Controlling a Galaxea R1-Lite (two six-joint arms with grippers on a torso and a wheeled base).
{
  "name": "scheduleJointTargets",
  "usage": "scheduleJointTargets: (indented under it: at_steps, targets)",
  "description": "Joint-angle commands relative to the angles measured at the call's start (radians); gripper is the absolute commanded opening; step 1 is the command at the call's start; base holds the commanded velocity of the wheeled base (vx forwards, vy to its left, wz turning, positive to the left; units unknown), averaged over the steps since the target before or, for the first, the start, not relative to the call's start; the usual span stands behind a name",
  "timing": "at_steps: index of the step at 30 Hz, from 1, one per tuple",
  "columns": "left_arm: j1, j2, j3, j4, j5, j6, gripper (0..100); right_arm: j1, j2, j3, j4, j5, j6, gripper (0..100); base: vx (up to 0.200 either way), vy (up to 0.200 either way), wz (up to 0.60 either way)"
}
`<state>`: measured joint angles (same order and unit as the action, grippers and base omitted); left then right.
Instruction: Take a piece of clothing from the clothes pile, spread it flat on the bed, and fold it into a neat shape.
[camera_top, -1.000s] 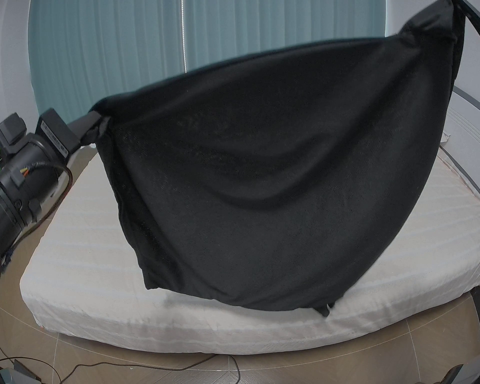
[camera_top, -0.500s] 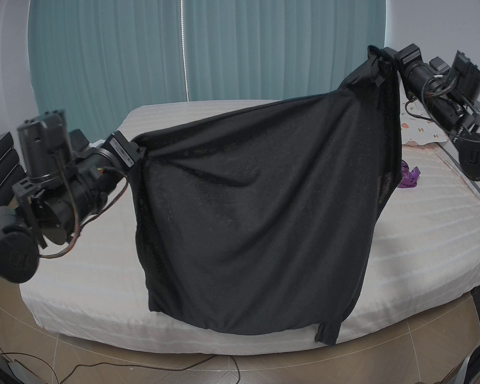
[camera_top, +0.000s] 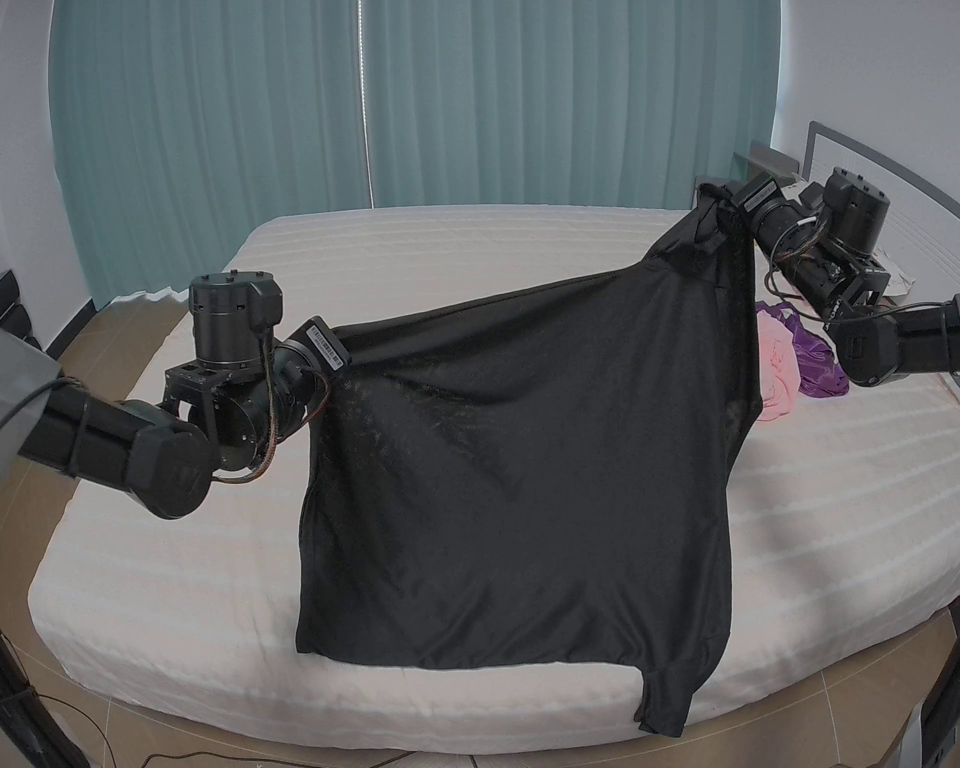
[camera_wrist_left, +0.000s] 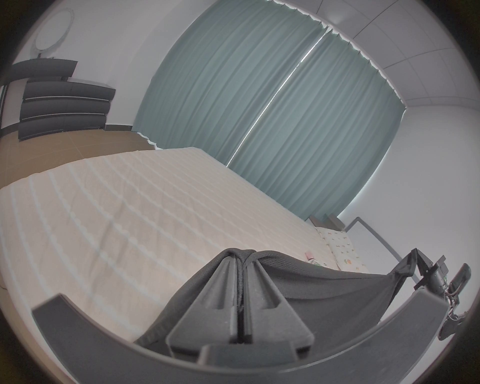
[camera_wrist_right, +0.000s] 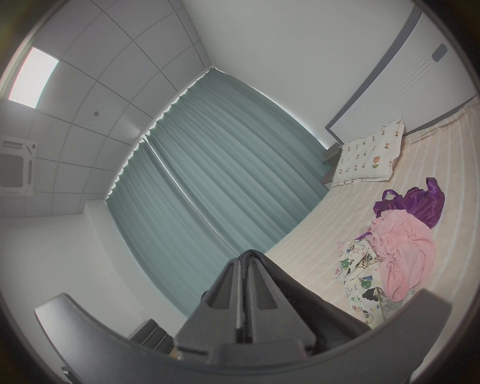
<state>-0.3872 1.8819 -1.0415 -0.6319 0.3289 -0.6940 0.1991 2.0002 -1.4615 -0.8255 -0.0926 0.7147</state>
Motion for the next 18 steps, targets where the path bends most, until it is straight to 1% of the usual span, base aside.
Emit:
scheduleJointTargets:
  at_steps: [1, 3, 5, 10, 12, 13, 14, 15, 18]
  targets:
    - [0.013, 0.109, -0.032, 0.000, -0.016, -0.001, 0, 0.003, 0.086, 0.015, -0.012, -0.029, -0.004, 0, 0.200, 0.000, 0.00]
    - [0.010, 0.131, -0.031, -0.003, -0.022, -0.001, 0, 0.008, 0.118, 0.035, -0.035, -0.047, -0.009, 0, 0.200, 0.000, 0.00]
    - [0.010, 0.155, -0.029, -0.005, -0.022, -0.001, 0, 0.009, 0.141, 0.067, -0.057, -0.049, -0.014, 0, 0.200, 0.000, 0.00]
    - [0.018, 0.215, -0.034, -0.006, -0.021, -0.007, 0, 0.019, 0.213, 0.121, -0.101, -0.050, -0.017, 0, 0.000, 0.000, 0.00]
    - [0.024, 0.232, -0.035, -0.009, -0.021, -0.028, 0, 0.020, 0.241, 0.122, -0.116, -0.050, -0.017, 0, 0.000, 0.000, 0.00]
    - [0.025, 0.240, -0.037, -0.014, -0.021, -0.036, 0, 0.020, 0.250, 0.124, -0.118, -0.050, -0.017, 100, 0.000, 0.000, 0.00]
    - [0.027, 0.246, -0.038, -0.018, -0.021, -0.041, 0, 0.020, 0.258, 0.124, -0.119, -0.050, -0.017, 100, 0.000, 0.000, 0.00]
    - [0.033, 0.264, -0.043, -0.029, -0.021, -0.044, 100, 0.023, 0.273, 0.125, -0.121, -0.050, -0.015, 100, 0.000, 0.000, 0.00]
    - [0.048, 0.312, -0.063, -0.058, -0.019, -0.044, 100, 0.032, 0.308, 0.136, -0.132, -0.052, -0.018, 100, 0.000, 0.000, 0.00]
